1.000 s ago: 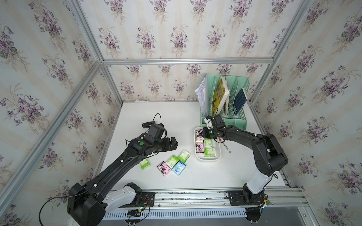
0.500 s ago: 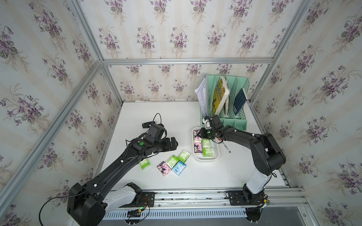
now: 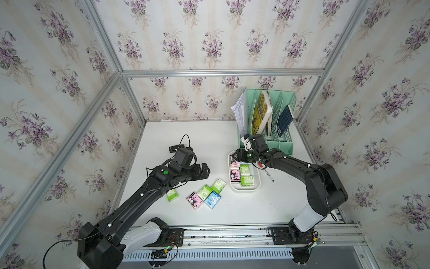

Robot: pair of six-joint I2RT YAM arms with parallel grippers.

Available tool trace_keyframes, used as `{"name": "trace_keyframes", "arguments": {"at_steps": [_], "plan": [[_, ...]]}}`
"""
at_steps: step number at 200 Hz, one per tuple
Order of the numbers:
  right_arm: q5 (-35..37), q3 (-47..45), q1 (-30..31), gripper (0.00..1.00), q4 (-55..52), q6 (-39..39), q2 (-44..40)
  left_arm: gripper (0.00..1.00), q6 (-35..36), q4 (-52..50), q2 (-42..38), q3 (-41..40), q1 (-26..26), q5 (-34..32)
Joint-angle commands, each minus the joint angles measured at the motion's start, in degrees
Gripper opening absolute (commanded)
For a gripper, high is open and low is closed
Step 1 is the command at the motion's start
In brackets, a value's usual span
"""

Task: Put the pocket tissues into the storage box
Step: Place the pocket tissues in the storage box, then pick up the pocket tissues from the center of the board.

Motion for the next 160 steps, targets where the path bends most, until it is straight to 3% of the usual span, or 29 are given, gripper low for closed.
{"name": "trace_keyframes", "arguments": {"at_steps": [1,25,67,122,160], "plan": [[0.2,-1.2,0.3,0.61,-0.1,-1.4,-3.4,0.99,1.6,-2.2,-1.3,0.5,1.0,-1.9],[0.1,-4.9,2.5,0.64,2.6,-2.1,-8.9,0.99,2.0,-4.7,-3.7,-0.4,4.5,-1.8],[1.7,-5.8,14.4,0.66,2.2,-4.6,-11.3,0.99,2.8,-6.5,-10.1,-4.3,14.8,3.1],[-0.7,0.5,26.1,0.66,2.1,-6.4,-0.3,0.99,4.9,-12.2,-13.1,-4.1,23.6,4.5],[2.4,6.0,27.8,0.66,-0.8,-5.8,8.7,0.99,6.7,-13.4,-14.1,-4.5,29.1,7.9]]}}
